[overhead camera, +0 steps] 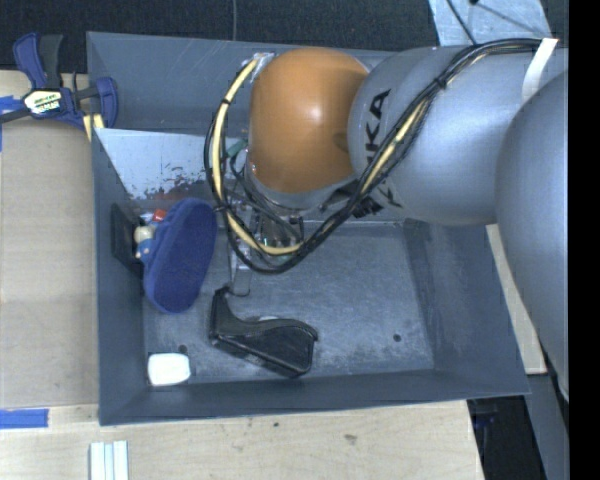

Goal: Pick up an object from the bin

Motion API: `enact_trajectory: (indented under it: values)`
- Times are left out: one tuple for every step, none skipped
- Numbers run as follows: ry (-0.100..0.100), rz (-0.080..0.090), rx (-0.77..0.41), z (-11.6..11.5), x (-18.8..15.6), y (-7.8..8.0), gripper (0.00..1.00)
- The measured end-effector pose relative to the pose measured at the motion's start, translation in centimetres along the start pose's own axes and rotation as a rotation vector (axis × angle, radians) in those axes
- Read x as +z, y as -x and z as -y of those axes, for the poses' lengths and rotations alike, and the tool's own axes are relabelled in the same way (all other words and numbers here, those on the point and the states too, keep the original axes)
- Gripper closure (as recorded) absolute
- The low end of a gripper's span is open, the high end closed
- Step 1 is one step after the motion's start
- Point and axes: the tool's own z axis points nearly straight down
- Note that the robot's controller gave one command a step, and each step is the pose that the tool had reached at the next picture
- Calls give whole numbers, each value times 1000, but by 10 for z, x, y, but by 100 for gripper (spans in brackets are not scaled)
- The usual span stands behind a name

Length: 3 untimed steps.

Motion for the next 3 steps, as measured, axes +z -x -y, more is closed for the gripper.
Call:
enact_trajectory:
  values:
    - [-4, -6, 9, 38, 69, -77, 0]
    - [0, 3, 113, 52, 73, -79, 0]
    - [-1, 1, 209, 54, 66, -85, 0]
